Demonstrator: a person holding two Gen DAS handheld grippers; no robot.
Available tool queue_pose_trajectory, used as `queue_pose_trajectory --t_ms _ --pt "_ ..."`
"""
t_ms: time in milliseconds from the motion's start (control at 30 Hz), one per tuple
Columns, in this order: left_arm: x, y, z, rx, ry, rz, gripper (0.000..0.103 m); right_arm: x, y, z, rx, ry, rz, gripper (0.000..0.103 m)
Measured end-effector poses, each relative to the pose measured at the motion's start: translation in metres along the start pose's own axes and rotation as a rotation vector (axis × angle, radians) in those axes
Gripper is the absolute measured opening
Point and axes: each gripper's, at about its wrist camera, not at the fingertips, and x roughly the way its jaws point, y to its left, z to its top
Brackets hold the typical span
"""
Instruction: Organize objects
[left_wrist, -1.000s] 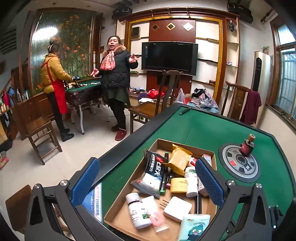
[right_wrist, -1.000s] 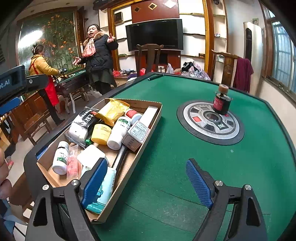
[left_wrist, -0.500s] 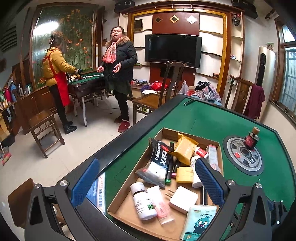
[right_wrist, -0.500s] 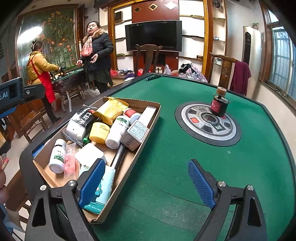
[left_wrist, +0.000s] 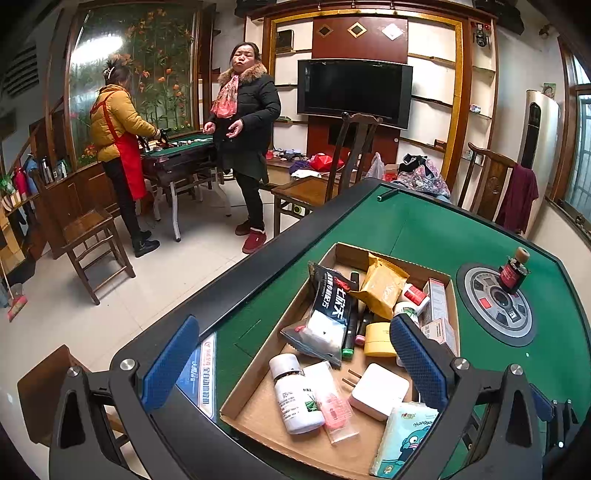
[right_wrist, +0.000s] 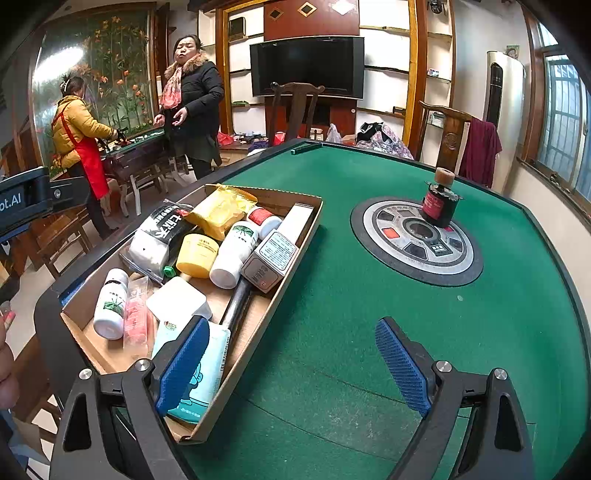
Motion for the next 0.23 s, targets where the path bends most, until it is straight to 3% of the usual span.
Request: queue_pose_trajectory --t_ms 233 --pt "0.0042 -0.0009 -0.0006 0.004 0.023 0.000 0.103 0.0026 0.0003 0.0000 -0.006 0.006 -0.019 0.095"
